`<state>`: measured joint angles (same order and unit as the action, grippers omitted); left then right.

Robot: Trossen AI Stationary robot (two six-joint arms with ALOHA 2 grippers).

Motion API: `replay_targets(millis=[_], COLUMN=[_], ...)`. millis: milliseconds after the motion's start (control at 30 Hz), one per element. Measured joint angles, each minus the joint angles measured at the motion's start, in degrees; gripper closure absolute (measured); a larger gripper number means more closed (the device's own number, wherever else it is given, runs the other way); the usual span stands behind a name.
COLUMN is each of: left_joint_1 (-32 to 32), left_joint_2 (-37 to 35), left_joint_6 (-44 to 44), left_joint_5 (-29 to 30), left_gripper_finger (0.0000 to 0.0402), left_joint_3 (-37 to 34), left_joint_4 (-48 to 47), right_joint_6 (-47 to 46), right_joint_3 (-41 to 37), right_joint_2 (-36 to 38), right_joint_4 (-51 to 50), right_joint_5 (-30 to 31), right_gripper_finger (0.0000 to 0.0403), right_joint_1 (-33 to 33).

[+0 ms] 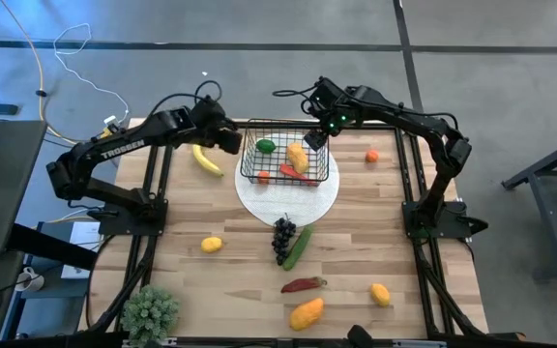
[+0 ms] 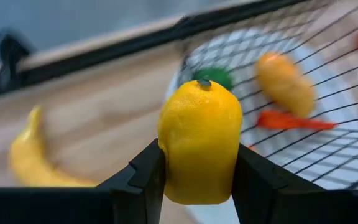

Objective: Build produce basket
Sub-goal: Put the top yellow lemon into the black wire basket

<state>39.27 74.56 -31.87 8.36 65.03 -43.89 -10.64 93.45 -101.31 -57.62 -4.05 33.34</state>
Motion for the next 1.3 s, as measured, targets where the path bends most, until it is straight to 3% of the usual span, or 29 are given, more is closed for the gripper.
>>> replay_targets(millis=[400, 767, 1300], left_joint_1=[-0.02, -1.12, -2.27], left_joint_2=[1.82, 9.57, 19.7], left_joint_6=[13.72, 24.0, 24.6], left_joint_5=[-3.61, -6.4, -5.99], left_gripper_finger=[0.027, 0.027, 0.0249], left_joint_3=[0.11, 0.11, 0.09], left_joint_4=[14.81, 19.55, 21.26], right_joint_6=[-7.82, -13.54, -13.94], right_joint_3=[0.0, 0.0, 0.0], right_joint_2=[6.35, 10.11, 10.09], right_joint_4=[0.01, -2.78, -4.96], right_joint_5=[8.64, 11.21, 11.67], right_gripper_finger=[0.0149, 0.0149, 0.0149], right_joint_1=[-0.07, -0.07, -0.07])
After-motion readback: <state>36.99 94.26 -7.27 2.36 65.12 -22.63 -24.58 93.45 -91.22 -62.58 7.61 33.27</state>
